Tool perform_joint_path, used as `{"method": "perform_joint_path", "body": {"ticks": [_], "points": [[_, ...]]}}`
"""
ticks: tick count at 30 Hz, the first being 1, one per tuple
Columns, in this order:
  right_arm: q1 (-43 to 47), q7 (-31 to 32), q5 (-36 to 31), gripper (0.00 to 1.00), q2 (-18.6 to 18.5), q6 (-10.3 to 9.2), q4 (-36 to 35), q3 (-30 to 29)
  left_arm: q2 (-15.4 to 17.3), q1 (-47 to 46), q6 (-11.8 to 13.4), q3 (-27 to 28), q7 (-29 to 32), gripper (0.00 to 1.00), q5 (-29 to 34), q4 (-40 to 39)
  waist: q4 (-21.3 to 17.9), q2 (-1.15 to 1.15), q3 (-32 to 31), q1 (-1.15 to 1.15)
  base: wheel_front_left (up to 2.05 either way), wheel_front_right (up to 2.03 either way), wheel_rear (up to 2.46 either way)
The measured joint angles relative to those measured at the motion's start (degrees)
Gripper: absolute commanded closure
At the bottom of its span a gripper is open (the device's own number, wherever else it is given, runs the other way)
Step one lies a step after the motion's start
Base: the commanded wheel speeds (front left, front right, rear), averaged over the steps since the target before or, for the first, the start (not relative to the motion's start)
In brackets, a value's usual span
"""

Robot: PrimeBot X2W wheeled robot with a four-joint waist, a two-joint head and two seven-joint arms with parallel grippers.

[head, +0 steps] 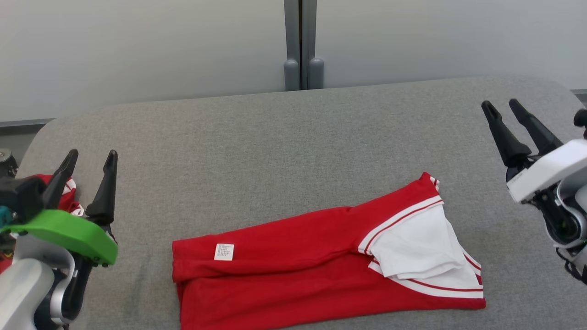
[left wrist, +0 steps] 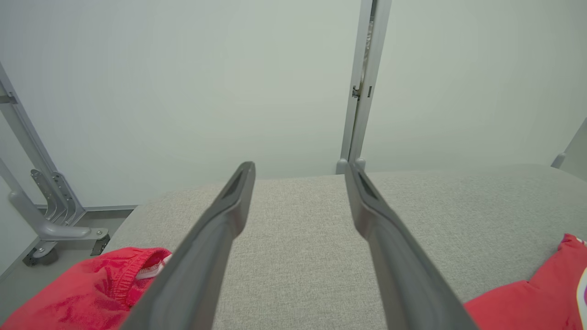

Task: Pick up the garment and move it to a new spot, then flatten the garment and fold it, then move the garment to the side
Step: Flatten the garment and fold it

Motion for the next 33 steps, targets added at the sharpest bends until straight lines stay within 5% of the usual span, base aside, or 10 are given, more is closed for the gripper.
{"method": "perform_joint_path", "body": {"ticks": [6,12,23,33], "points": [[13.37,-0.03,-9.82,0.0,6.67,0.0,-3.23,-13.55,-2.53,8.18,4.02,5.21,-2.2,0.0,2.42,-3.64,0.43,0.0,-0.18,0.0,0.0,0.0,0.0],[23.9,-0.03,-18.51,0.0,13.21,0.0,-5.25,-21.85,-11.82,17.63,4.2,17.33,-2.44,0.0,12.25,-7.25,0.98,0.0,0.1,0.0,0.0,0.0,0.0],[30.37,-0.03,-31.45,0.0,21.73,0.0,-5.63,-29.13,-28.37,27.04,-4.88,29.27,-2.45,0.0,27.35,-4.86,1.26,0.0,0.61,0.0,0.0,0.0,0.0],[26.97,1.87,-34.6,0.0,22.25,0.0,0.64,-29.19,-34.46,26.63,-12.16,34.09,-2.45,0.0,33.01,-0.27,1.6,0.0,1.72,0.0,0.0,0.0,0.0]]}}
